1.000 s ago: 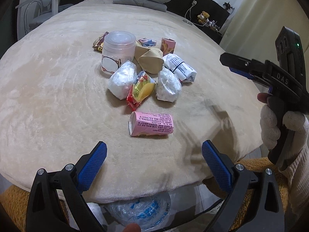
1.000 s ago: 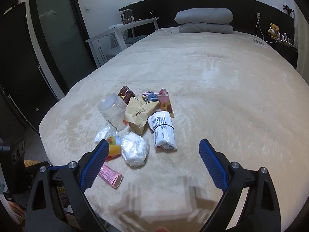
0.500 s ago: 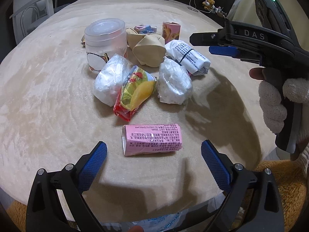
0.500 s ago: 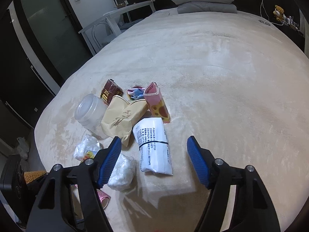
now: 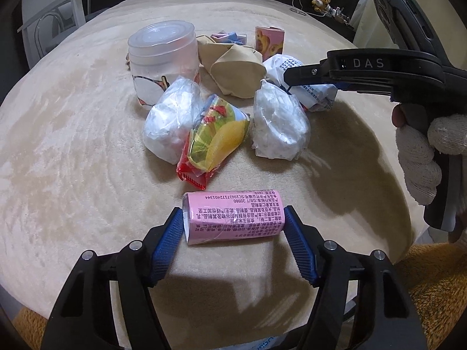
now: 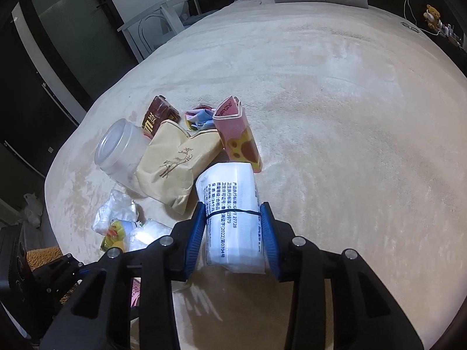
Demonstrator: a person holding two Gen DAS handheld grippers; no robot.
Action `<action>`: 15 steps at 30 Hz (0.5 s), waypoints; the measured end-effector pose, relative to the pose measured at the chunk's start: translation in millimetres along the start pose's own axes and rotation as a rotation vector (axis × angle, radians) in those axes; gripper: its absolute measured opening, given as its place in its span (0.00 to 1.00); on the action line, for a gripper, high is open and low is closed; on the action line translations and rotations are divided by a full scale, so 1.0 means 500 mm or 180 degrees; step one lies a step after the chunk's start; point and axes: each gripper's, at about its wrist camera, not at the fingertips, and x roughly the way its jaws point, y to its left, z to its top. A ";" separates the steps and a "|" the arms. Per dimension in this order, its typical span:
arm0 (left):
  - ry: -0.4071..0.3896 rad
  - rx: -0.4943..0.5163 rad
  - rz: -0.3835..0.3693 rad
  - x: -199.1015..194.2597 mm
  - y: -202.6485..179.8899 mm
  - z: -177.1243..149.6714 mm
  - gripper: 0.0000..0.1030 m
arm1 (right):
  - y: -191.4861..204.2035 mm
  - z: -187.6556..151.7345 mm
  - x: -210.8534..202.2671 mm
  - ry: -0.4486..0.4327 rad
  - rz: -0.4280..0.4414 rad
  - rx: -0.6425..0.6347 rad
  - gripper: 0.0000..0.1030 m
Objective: Collect trash
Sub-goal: 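Carry the pink can and white packet down toward the floor bag with both tools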
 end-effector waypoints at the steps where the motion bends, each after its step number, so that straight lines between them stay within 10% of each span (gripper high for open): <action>1: -0.0013 0.0000 -0.0009 -0.006 -0.001 -0.002 0.65 | 0.001 -0.001 -0.002 0.0002 0.0003 0.0000 0.37; 15: -0.0359 0.0109 -0.0129 -0.090 0.034 -0.008 0.65 | 0.005 -0.030 -0.090 -0.0244 -0.0030 0.0219 0.37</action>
